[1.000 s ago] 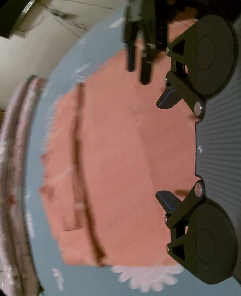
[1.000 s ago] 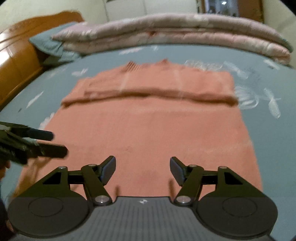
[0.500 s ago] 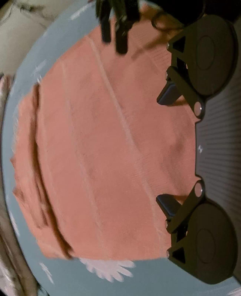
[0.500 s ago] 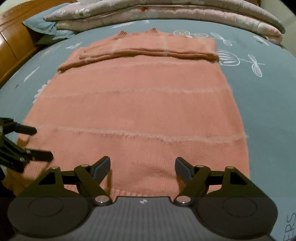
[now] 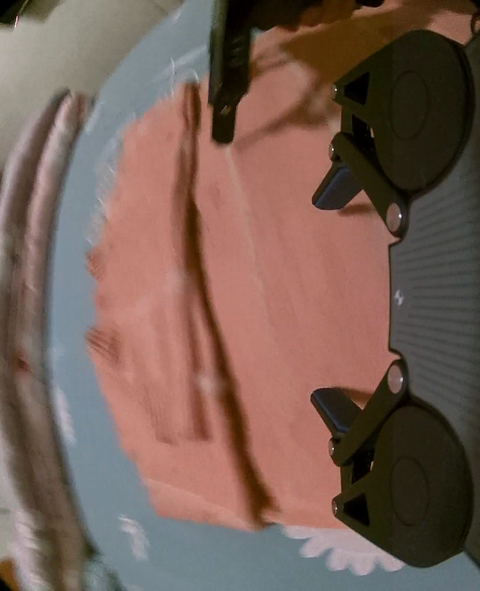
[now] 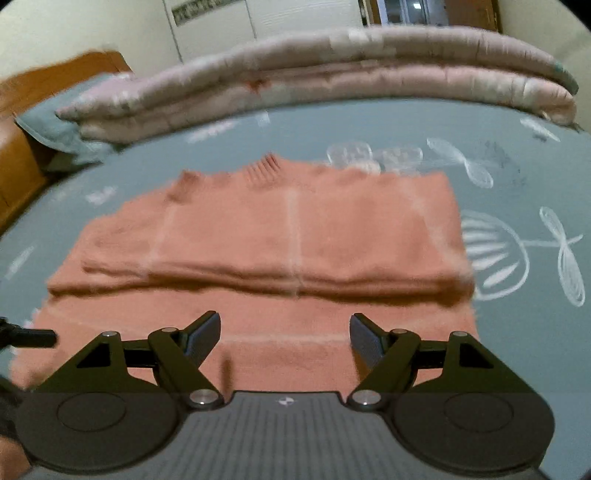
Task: Fold clothes
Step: 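Lower both open tools toward the ribbed hem of the sweater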
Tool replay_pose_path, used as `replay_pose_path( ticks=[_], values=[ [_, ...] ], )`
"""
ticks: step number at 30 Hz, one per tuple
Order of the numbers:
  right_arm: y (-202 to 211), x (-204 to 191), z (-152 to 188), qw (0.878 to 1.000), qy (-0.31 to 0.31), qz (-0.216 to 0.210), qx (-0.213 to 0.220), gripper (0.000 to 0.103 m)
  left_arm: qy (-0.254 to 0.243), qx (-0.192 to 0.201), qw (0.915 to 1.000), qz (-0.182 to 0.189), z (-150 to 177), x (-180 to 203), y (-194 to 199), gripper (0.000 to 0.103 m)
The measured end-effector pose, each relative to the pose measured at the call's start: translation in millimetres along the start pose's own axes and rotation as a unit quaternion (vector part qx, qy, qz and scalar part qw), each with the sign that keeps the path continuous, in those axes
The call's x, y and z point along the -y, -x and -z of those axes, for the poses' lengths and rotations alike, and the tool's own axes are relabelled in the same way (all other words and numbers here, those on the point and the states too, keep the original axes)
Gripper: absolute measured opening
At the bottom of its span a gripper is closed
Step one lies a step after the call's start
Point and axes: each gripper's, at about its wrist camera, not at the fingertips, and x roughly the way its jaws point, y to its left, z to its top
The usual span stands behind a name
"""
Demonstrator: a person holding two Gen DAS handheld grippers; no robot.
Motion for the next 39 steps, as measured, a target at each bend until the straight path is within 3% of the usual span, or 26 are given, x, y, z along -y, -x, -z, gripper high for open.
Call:
replay_pose_path(
  ticks=[6,22,30,39],
  values=[
    [8.0,-9.5,14.6,0.998,0.039,0.038,-0.044,0.094,-0.017,-0.021,0.9993,-0.024,10.1,3.7,2.4,0.102],
    [57.2,-4.8,61.8,0.994,0.034,0.062,-0.081,0.097,-0.016,-0.074,0.9963,-0.040,65.2,16.7,40.8,0.102],
    [80.7,-3.4,90.1,0.992,0.036,0.072,-0.099,0.103,-0.003,-0.085,0.9957,-0.038,93.9,17.8,58.5,0.102],
    [104.9,-6.4,113.2,0.992,0.015,0.058,-0.109,0.103,-0.010,-0.095,0.9952,-0.018,103.1,34.2,76.4,0.102]
  ],
)
